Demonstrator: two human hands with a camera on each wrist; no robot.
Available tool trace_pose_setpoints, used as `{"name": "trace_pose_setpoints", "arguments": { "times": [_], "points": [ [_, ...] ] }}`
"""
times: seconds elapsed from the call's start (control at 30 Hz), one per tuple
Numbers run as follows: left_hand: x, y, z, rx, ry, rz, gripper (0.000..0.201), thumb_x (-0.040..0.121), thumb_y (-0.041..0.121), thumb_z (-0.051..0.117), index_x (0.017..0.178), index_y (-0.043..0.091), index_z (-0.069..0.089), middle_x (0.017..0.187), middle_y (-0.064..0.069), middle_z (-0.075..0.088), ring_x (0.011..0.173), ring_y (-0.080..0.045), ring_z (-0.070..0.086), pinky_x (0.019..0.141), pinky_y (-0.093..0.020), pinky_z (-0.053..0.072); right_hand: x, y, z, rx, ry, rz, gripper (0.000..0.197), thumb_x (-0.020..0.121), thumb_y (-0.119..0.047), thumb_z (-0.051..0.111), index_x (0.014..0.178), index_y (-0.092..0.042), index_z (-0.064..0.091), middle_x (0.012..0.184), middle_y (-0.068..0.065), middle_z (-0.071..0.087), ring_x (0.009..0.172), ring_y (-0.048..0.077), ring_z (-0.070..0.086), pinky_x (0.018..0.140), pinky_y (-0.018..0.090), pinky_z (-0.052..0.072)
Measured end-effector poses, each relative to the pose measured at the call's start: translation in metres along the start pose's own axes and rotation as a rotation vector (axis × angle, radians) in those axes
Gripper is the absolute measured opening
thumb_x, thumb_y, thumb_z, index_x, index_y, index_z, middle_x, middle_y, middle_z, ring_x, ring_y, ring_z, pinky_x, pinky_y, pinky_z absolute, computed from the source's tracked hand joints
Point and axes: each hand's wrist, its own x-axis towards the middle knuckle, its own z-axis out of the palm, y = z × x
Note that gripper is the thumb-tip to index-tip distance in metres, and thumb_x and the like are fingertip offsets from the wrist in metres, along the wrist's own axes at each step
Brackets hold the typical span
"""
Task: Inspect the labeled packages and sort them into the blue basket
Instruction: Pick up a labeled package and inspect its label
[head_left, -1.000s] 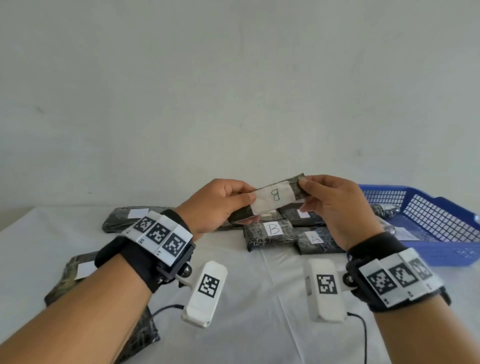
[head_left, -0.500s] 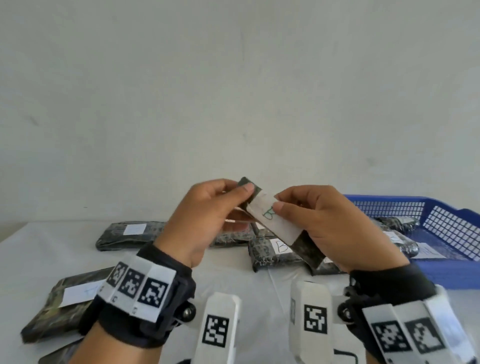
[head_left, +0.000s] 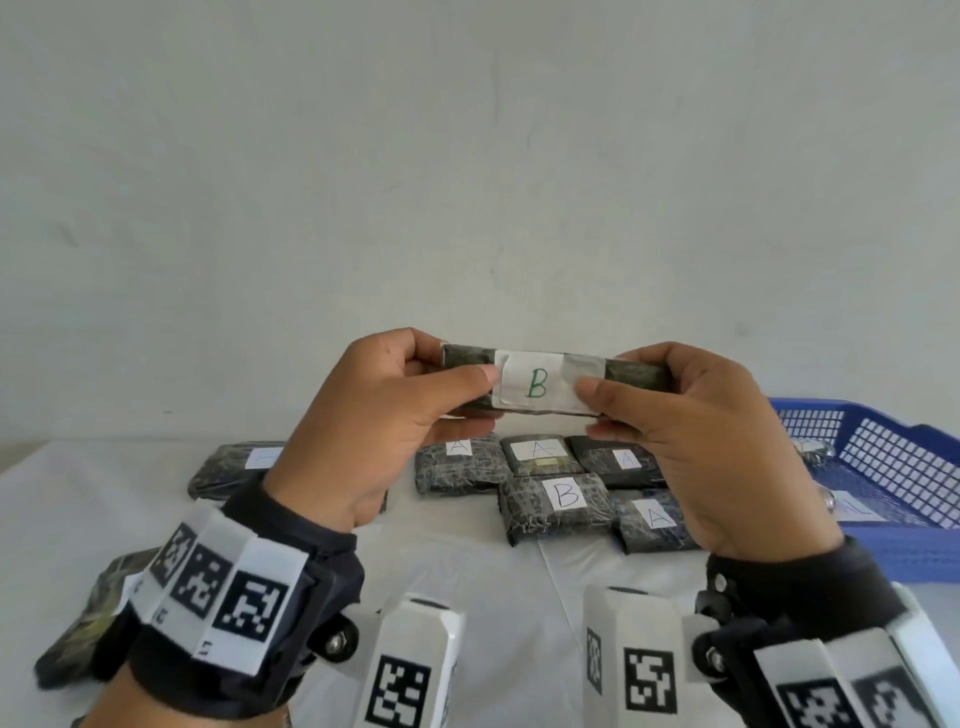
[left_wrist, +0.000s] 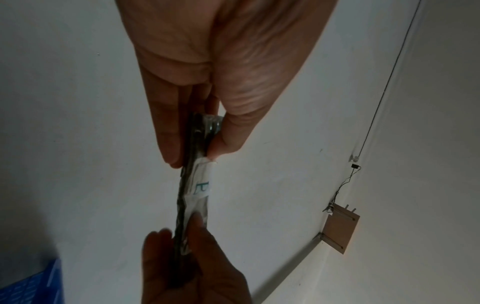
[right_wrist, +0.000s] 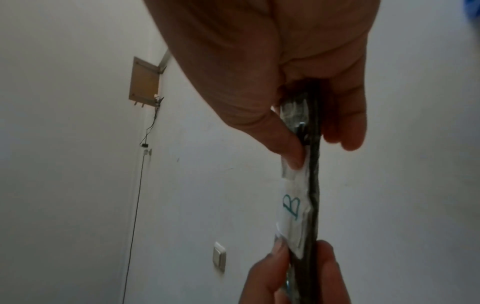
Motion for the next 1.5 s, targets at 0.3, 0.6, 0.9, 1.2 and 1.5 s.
{"name": "trace_pose_setpoints", "arguments": {
  "times": [0.3, 0.6, 0.9, 1.2, 1.5],
  "points": [
    [-0.002, -0.005, 0.008, 0.176, 0.026, 0.234, 0.012, 0.098, 0.009, 0.065, 0.096, 0.007, 0.076, 0.093, -0.01, 0.079, 0.092, -0.021, 0.078, 0.08, -0.032, 0.065, -0.018, -0.014, 0.019, -0.182, 0.115, -0.19, 0.013, 0.088, -0.014, 0.081, 0.092, -0.016, 0.069, 0.086, 0.002, 0.076, 0.078, 0.025, 0.076, 0.073, 0.039, 0.066],
    [-0.006, -0.011, 0.022, 0.187, 0.013, 0.33, 0.015, 0.102, 0.009, 0.063, 0.108, 0.009, 0.077, 0.097, -0.005, 0.08, 0.096, -0.016, 0.077, 0.085, -0.033, 0.064, -0.02, -0.018, 0.02, -0.291, 0.206, -0.28, 0.027, 0.085, -0.033, 0.085, 0.097, -0.02, 0.064, 0.085, -0.006, 0.071, 0.073, 0.007, 0.066, 0.06, 0.015, 0.048],
    [-0.006, -0.012, 0.023, 0.276, -0.005, 0.337, 0.021, 0.105, 0.008, 0.056, 0.108, 0.01, 0.077, 0.094, -0.005, 0.08, 0.091, -0.015, 0.078, 0.084, -0.035, 0.065, -0.021, -0.018, 0.022, -0.356, 0.215, -0.253, 0.048, 0.073, -0.051, 0.089, 0.096, -0.019, 0.062, 0.087, -0.005, 0.068, 0.077, 0.011, 0.064, 0.061, 0.018, 0.046],
    [-0.008, -0.019, 0.029, 0.323, -0.011, 0.341, 0.028, 0.107, 0.009, 0.05, 0.113, 0.011, 0.076, 0.097, -0.003, 0.08, 0.093, -0.012, 0.078, 0.084, -0.036, 0.065, -0.02, -0.017, 0.017, -0.402, 0.206, -0.23, 0.061, 0.065, -0.063, 0.088, 0.097, -0.019, 0.059, 0.094, 0.0, 0.065, 0.083, 0.018, 0.062, 0.063, 0.024, 0.042],
    [-0.01, -0.015, 0.03, 0.275, -0.04, 0.366, 0.027, 0.106, 0.012, 0.05, 0.115, 0.013, 0.075, 0.096, -0.01, 0.078, 0.094, -0.017, 0.077, 0.087, -0.032, 0.064, -0.019, -0.016, 0.016, -0.373, 0.194, -0.254, 0.063, 0.063, -0.065, 0.087, 0.098, -0.021, 0.058, 0.097, 0.003, 0.064, 0.081, 0.016, 0.059, 0.064, 0.022, 0.041]
  ]
}}
